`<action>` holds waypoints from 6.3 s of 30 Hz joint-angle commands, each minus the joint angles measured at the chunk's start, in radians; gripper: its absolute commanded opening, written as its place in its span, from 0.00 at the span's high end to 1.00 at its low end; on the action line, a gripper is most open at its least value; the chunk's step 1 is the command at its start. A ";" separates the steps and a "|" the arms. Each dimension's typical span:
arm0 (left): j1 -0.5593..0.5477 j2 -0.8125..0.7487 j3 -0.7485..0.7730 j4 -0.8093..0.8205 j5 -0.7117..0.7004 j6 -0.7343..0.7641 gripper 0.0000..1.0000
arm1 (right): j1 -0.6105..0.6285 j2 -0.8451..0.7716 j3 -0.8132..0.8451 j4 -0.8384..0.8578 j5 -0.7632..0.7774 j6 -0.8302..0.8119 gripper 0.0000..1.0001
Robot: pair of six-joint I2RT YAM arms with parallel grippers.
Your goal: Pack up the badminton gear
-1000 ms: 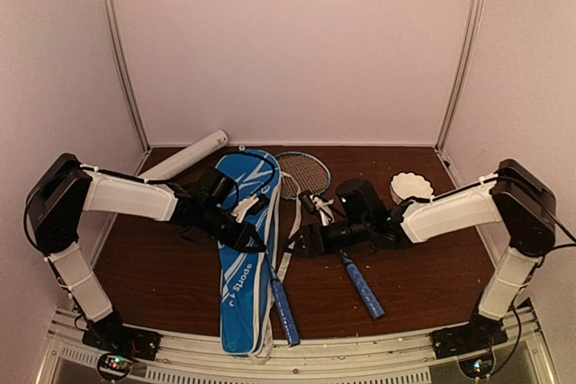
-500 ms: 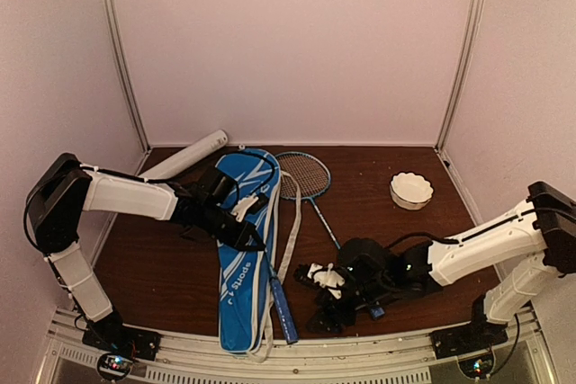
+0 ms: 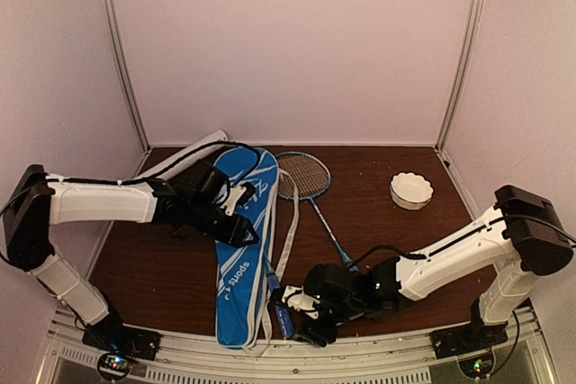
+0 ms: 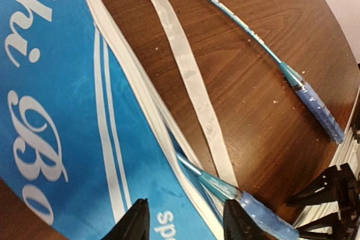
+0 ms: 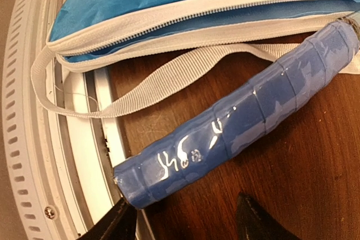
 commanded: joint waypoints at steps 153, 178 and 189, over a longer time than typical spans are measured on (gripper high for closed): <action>-0.610 -0.183 -0.189 -0.152 -0.397 -0.711 1.00 | 0.076 0.041 0.040 -0.025 0.162 -0.064 0.47; -0.609 -0.241 -0.219 -0.090 -0.399 -0.660 1.00 | 0.095 -0.008 0.128 0.085 0.162 -0.064 0.71; -0.609 -0.322 -0.268 0.016 -0.398 -0.649 1.00 | 0.107 0.059 0.181 0.073 0.139 -0.052 0.76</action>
